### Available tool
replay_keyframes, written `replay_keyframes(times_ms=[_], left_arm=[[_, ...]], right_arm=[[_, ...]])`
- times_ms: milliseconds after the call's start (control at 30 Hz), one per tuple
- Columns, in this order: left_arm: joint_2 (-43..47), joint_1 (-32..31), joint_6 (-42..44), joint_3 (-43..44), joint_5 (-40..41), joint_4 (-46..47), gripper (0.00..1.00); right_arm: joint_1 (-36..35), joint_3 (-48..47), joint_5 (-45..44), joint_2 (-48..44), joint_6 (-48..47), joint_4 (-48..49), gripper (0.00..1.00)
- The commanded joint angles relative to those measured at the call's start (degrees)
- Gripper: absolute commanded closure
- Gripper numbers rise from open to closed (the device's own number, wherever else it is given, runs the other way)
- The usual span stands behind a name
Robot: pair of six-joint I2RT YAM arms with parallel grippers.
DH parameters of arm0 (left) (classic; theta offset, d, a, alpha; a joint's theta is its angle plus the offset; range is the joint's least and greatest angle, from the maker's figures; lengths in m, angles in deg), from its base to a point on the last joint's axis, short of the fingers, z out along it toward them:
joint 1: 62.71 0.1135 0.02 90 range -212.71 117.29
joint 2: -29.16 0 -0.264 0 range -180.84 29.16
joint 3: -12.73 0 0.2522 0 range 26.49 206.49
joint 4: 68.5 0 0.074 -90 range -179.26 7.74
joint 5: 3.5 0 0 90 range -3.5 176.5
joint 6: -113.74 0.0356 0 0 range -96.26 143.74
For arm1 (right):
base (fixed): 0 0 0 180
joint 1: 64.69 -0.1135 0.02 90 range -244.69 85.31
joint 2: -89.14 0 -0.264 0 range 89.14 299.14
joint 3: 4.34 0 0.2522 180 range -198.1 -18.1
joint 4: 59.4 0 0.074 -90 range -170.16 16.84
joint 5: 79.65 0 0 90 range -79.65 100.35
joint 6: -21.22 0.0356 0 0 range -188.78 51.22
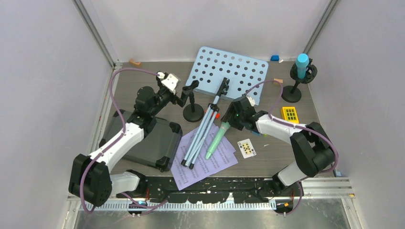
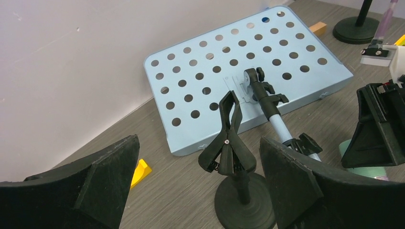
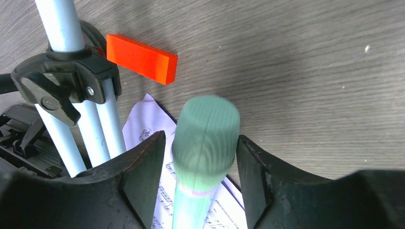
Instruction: Pack up the instrument practice props
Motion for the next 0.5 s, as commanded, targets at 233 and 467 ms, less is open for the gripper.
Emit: replay_keyframes(times_ms=[233,467], left_arm=[[1.85,-1.46,5.67,-1.94,4.78,2.42,0.00],[3.16,-1.60,7.10,-3.03,8.61,4.13,0.00]], right_arm=[[0.11,-4.56,-6.98,-2.85,-2.34,-2.13,0.11],[0.10,-4.50,-11.58,-11.94,-7.47,-8.59,0.11]])
